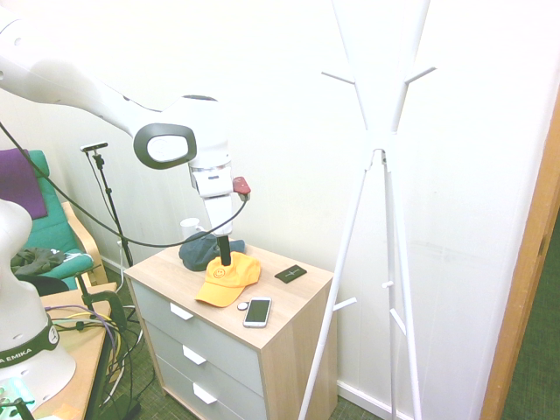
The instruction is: Hang the cap
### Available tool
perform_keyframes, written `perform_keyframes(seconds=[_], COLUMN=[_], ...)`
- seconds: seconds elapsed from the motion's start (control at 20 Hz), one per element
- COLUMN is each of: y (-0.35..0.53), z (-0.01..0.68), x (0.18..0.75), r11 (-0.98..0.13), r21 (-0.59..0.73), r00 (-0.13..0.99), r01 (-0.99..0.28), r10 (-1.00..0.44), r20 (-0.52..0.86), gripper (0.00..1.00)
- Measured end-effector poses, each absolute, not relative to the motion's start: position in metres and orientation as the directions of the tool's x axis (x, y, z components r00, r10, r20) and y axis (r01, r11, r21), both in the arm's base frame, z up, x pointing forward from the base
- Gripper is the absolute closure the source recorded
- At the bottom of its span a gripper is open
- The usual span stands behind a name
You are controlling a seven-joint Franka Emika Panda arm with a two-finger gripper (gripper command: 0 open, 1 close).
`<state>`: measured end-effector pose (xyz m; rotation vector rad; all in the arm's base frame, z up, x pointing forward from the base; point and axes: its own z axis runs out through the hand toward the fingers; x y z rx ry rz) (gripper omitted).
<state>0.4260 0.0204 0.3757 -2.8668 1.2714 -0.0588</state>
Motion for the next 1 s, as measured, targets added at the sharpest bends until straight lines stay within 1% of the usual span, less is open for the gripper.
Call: perform_keyframes(seconds=[0.2,0.35,0.6,1.0], y=[0.025,0.044,0.11,0.197], z=[0.373,0.362,0.34,0.292], x=[0.427,0.438,0.483,0.554], r11=[-0.677,-0.695,-0.735,-0.753], r21=[-0.02,-0.031,-0.052,-0.086], r00=[0.676,0.694,0.735,0.758], r01=[-0.736,-0.718,-0.676,-0.653], r10=[-0.736,-0.719,-0.678,-0.649], r20=[0.032,0.042,0.028,-0.067], gripper=[0.0,0.0,0.0,0.0])
